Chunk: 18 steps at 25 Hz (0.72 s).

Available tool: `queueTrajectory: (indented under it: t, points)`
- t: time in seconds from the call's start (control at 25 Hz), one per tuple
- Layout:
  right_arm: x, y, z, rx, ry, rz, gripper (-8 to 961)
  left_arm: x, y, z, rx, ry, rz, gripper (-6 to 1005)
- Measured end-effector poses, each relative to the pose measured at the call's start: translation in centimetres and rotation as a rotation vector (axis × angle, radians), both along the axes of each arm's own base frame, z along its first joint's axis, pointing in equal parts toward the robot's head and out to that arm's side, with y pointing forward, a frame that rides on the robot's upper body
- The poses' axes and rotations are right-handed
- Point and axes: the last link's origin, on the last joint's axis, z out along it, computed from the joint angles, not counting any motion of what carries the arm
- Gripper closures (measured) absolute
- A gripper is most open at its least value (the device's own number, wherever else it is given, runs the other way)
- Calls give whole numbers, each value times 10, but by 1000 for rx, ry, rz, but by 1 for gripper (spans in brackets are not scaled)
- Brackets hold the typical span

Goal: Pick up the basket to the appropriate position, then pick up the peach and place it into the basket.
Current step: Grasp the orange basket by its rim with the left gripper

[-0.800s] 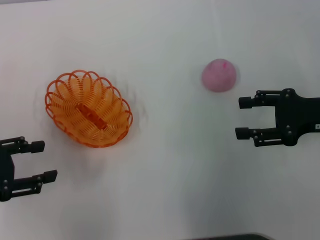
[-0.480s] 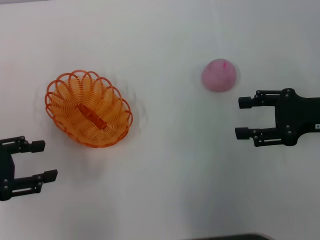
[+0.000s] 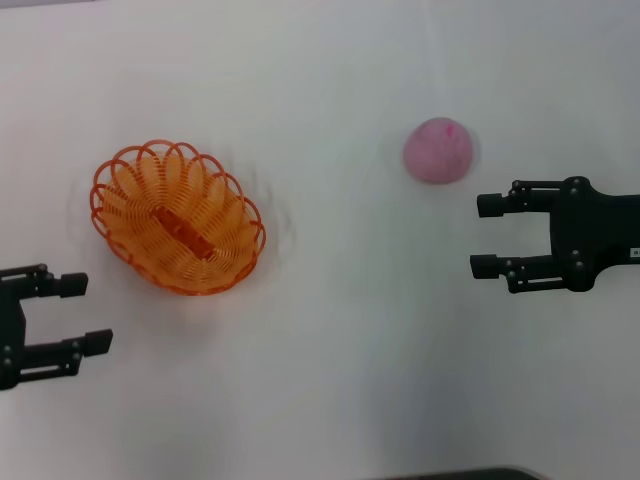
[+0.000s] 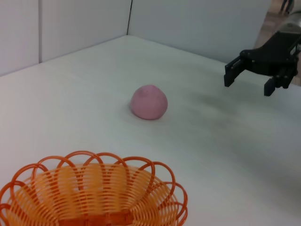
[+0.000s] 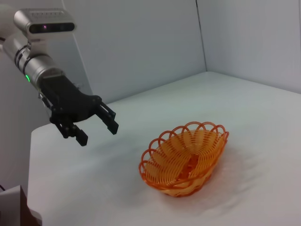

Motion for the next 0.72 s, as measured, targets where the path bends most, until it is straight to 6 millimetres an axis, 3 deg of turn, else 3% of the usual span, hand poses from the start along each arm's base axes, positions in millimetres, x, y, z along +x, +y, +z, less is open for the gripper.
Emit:
queueTrajectory:
  t: [0.44,0.48,0.72]
  points:
    - [-2,4,-2,-3,1,4,150,35,22,28,-33,20,74,281]
    - [-2,4,-2,-3,1,4,150,47,32,35,-46,47,119,281]
    - [-4,4,-5,-3,4,12,150,75,49,44,-53,128,128,282]
